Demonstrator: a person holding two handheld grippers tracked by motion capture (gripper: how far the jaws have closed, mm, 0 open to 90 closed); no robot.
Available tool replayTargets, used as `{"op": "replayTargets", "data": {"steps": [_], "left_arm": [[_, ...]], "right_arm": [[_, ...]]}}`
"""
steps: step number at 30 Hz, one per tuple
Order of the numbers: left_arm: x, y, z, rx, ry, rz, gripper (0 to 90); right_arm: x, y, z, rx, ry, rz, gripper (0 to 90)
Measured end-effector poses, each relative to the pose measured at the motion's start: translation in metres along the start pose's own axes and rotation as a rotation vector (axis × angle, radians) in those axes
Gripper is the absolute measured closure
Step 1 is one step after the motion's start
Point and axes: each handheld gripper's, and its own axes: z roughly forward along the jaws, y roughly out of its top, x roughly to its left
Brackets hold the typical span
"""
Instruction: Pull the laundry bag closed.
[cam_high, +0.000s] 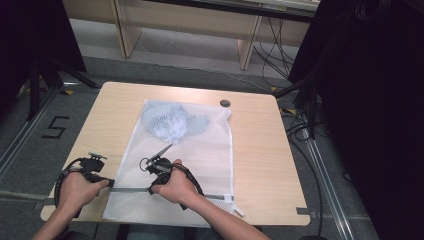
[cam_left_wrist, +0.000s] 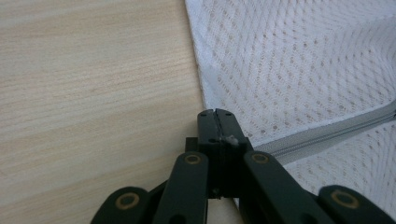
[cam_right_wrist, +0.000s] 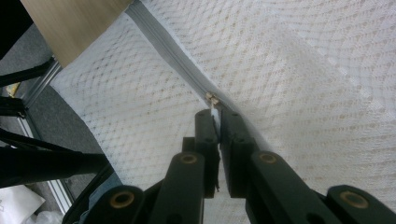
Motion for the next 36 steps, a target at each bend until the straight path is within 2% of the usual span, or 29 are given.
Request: {"op": "replayTargets", "data": {"steps": [7, 8, 10, 12, 13, 14, 15, 16, 22, 23, 24, 25, 26, 27, 28, 29, 30, 31, 32, 33, 34, 35, 36], "left_arm": [[-0.0005, -0.0002, 0.0001, -0.004, 0.003, 0.002, 89.7], [-0.0005, -0.0002, 0.0001, -0.004, 0.003, 0.002, 89.7], [-0.0005, 0.0000, -0.0001, -0.001, 0.003, 0.003, 89.6], [-0.0004, 0.0001, -0.0001, 0.000, 0.004, 0.002, 89.6], [-0.0004, 0.0001, -0.0001, 0.001, 0.003, 0.001, 89.7], [-0.0002, 0.0001, 0.0001, 0.000, 0.001, 0.001, 89.7], [-0.0002, 0.0000, 0.0000, 0.000, 0.001, 0.001, 89.7], [-0.0002, 0.0000, 0.0000, 0.001, 0.001, 0.001, 89.7], [-0.0005, 0.0000, 0.0000, -0.001, 0.005, 0.002, 89.7], [-0.0002, 0.0001, 0.0001, 0.001, 0.001, 0.002, 89.7], [-0.0005, 0.0000, 0.0000, -0.001, 0.004, 0.002, 89.7], [-0.0004, 0.0001, 0.0000, 0.000, 0.003, 0.002, 89.7], [-0.0004, 0.0000, 0.0001, -0.003, 0.003, 0.002, 89.7], [-0.0005, 0.0000, 0.0000, -0.001, 0.003, 0.002, 89.7], [-0.0005, 0.0000, 0.0000, -0.001, 0.003, 0.002, 89.7], [-0.0005, 0.0001, 0.0000, -0.002, 0.003, 0.002, 89.7], [-0.0005, 0.0000, 0.0000, -0.002, 0.003, 0.002, 89.7], [-0.0006, -0.0004, 0.0006, -0.010, 0.002, 0.001, 89.6], [-0.0007, -0.0007, 0.0012, -0.019, 0.002, -0.001, 89.6], [-0.0005, 0.0001, -0.0001, 0.000, 0.003, 0.002, 89.7], [-0.0006, 0.0000, 0.0001, -0.002, 0.003, 0.002, 89.7], [-0.0006, 0.0000, 0.0000, -0.001, 0.003, 0.002, 89.6], [-0.0005, 0.0001, 0.0000, -0.002, 0.003, 0.002, 89.6]], "right_arm": [[-0.0002, 0.0000, -0.0014, -0.001, -0.013, 0.002, 86.9], [-0.0027, 0.0004, -0.0012, -0.014, -0.021, -0.044, 86.9], [-0.0005, 0.0000, -0.0026, -0.002, -0.023, 0.004, 86.9], [-0.0034, 0.0002, -0.0024, -0.018, -0.026, -0.041, 86.9], [-0.0034, 0.0003, -0.0026, -0.019, -0.032, -0.043, 86.9], [-0.0027, 0.0002, -0.0028, -0.017, -0.025, -0.041, 86.9], [0.0001, -0.0002, -0.0033, -0.005, -0.023, 0.003, 86.9], [0.0014, -0.0003, -0.0032, -0.002, -0.024, 0.020, 86.9], [0.0003, -0.0006, -0.0048, 0.005, -0.031, 0.017, 86.9], [-0.0024, -0.0003, -0.0044, -0.006, -0.032, -0.026, 86.9], [-0.0024, -0.0004, -0.0046, -0.006, -0.034, -0.026, 86.9], [-0.0023, -0.0007, -0.0048, -0.006, -0.037, -0.023, 86.9], [0.0000, -0.0013, -0.0056, 0.008, -0.033, 0.024, 86.9], [-0.0005, -0.0018, -0.0056, 0.007, -0.031, 0.023, 86.9], [-0.0014, -0.0025, -0.0056, 0.008, -0.030, 0.014, 86.9], [-0.0049, -0.0026, -0.0050, -0.006, -0.036, -0.040, 86.9], [-0.0048, -0.0030, -0.0047, -0.008, -0.036, -0.034, 86.9], [-0.0022, -0.0034, -0.0055, 0.002, -0.030, 0.022, 86.9], [-0.0023, -0.0037, -0.0063, 0.002, -0.034, 0.030, 86.9], [-0.0035, -0.0040, -0.0068, 0.001, -0.041, 0.016, 86.9], [-0.0048, -0.0042, -0.0074, 0.003, -0.035, -0.001, 86.9], [-0.0079, -0.0042, -0.0078, -0.005, -0.038, -0.046, 86.9], [-0.0051, -0.0049, -0.0089, 0.007, -0.034, 0.007, 86.9]]}}
